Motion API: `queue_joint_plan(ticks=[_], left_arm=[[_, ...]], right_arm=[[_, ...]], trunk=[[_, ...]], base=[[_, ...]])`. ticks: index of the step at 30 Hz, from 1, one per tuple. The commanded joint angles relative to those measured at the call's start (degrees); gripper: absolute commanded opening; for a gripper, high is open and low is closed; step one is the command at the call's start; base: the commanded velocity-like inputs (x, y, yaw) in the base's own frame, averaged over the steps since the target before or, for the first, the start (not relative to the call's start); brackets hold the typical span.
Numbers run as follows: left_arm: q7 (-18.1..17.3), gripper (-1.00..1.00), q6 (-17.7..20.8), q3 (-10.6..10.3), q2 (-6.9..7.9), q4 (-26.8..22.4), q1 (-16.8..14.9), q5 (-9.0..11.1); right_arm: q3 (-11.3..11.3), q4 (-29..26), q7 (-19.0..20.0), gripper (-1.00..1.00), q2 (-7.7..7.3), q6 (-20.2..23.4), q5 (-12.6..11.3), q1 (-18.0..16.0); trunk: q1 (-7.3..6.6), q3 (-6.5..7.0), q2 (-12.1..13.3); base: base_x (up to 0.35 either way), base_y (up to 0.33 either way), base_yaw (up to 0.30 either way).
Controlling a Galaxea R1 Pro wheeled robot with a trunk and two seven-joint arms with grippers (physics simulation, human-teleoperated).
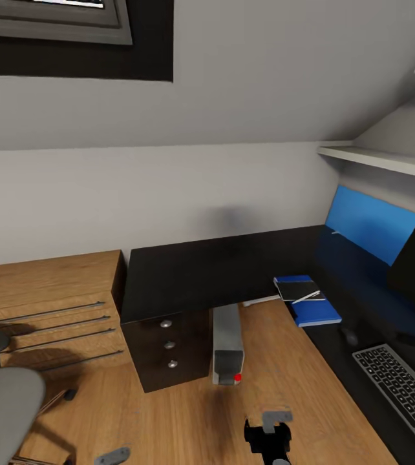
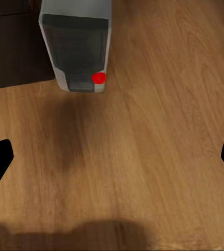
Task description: In the bedroom, organize the workspace by keeping the computer under the desk, ensuring the monitor is on the desk, placing the keyboard on the desk next to the monitor, placing the mouse on the desk next to the keyboard, moving the folder from the swivel chair onto the desk next to the mouse, stacking the notebook on top of the folder with the pen on top of the notebook, and positioning the swivel chair next to the desk.
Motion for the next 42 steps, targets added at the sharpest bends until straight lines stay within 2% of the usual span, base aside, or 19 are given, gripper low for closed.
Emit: queue_joint_plan(ticks=[1,2,4,6,9,11,12,14,15,19,21,25,27,31,34,36,39,40,42], left_arm=[[0.2,1.0,-3.9,-0.5,0.02,2.9,-0.1,0.2],[0.1,1.0,-6.0,-0.7,0.0,4.4,-0.1,0.2],[-0.9,1.0,-13.6,-2.5,-0.05,11.1,-0.1,0.2],[-3.0,1.0,-18.3,-4.6,-0.07,16.0,-0.1,0.2],[-6.6,1.0,-22.8,-6.7,-0.13,20.1,-0.1,0.1],[-7.9,1.0,-24.1,-7.3,-0.18,21.2,-0.1,0.2],[-9.3,1.0,-25.3,-7.9,-0.23,22.7,-0.1,0.3],[-9.9,1.0,-25.7,-8.1,-0.29,23.8,-0.1,0.3],[-10.2,1.0,-26.0,-8.2,-0.42,25.3,-0.1,0.3],[-11.7,1.0,-26.0,-8.3,-0.58,26.3,-0.1,0.4],[-13.4,1.0,-26.0,-8.2,-0.59,26.4,-0.1,0.5],[-21.0,1.0,-25.9,-8.1,-0.59,26.8,-0.1,0.6],[-23.2,1.0,-26.0,-8.1,-0.6,27.5,-0.1,0.6],[-25.1,1.0,-26.7,-8.1,-0.62,28.5,-0.1,0.4],[-25.4,1.0,-29.4,-7.9,-0.62,28.7,-0.1,0.4],[-25.5,1.0,-36.3,-7.9,-0.62,28.8,-0.1,0.4],[-25.4,1.0,-42.7,-7.9,-0.65,29.2,-0.1,0.5],[-25.4,1.0,-47.2,-8.0,-0.69,29.9,-0.1,0.4],[-25.4,1.0,-49.8,-8.0,-0.69,30.2,-0.1,0.4]], right_arm=[[0.5,0.3,-0.4,1.0,-0.43,-0.7,0.0,1.6],[0.5,0.3,-0.4,1.0,-0.62,-0.9,0.0,2.2],[0.5,0.6,-0.4,1.0,-1.15,-1.6,-0.2,3.9],[0.5,0.7,-0.4,1.0,-1.28,-2.0,-0.3,5.1],[0.5,0.7,-0.6,1.0,-1.38,-4.5,-0.4,6.5],[0.5,0.7,-0.6,1.0,-1.43,-6.9,-0.4,6.9],[0.5,0.7,-0.8,1.0,-1.57,-13.2,-0.4,7.6],[0.5,0.7,-0.8,1.0,-1.72,-17.8,-0.4,7.9],[0.4,0.8,-0.9,1.0,-2.04,-22.6,-0.3,8.2],[0.4,0.8,-1.0,1.0,-2.25,-27.7,-0.3,8.7],[0.4,0.8,-1.1,1.0,-2.24,-28.4,-0.3,8.8],[0.5,0.8,-1.1,1.0,-2.22,-29.7,-0.3,8.9],[0.5,0.8,-1.1,1.0,-2.19,-30.2,-0.3,8.9],[0.5,0.7,-1.1,1.0,-2.16,-33.8,-0.2,9.8],[0.5,0.7,-1.1,1.0,-2.15,-36.8,-0.2,10.7],[0.6,0.6,-1.1,1.0,-2.02,-37.7,-0.1,11.9],[0.6,0.6,-1.1,1.0,-1.89,-37.7,-0.1,12.6],[0.5,0.5,-1.2,1.0,-1.86,-37.7,-0.1,12.9],[0.5,0.4,-1.3,1.0,-1.87,-37.7,-0.1,13.0]], trunk=[[-0.21,0.1,0.3],[-0.43,0.28,0.7],[-0.86,0.64,1.5],[-1.3,1.0,2.3],[-1.96,1.54,3.5],[-2.4,1.9,4.3],[-2.62,2.08,4.7],[-3.06,2.44,5.6],[-3.28,2.62,6.0],[-4.16,3.34,7.6],[-4.6,3.69,8.4],[-5.48,4.41,10.0],[-5.92,4.77,10.8],[-6.79,5.49,12.4],[-6.79,5.49,12.4],[-6.79,5.49,12.4],[-6.79,5.49,12.4],[-6.79,5.49,12.4],[-6.79,5.49,12.4]], base=[[0.0,0.0,0.0],[0.0,0.0,0.0],[0.0,0.0,0.011],[0.0,0.0,0.09],[0.0,0.0,0.192],[0.0,0.0,0.234],[0.0,0.0,0.263],[0.0,0.0,0.269],[0.0,0.0,0.276],[0.0,0.0,0.277],[0.0,0.0,0.278],[0.0,0.0,0.279],[0.0,0.0,0.279],[0.0,0.0,0.279],[0.0,0.0,0.282],[0.0,0.0,0.285],[0.0,0.0,0.286],[0.0,0.0,0.286],[0.0,0.0,0.286]])
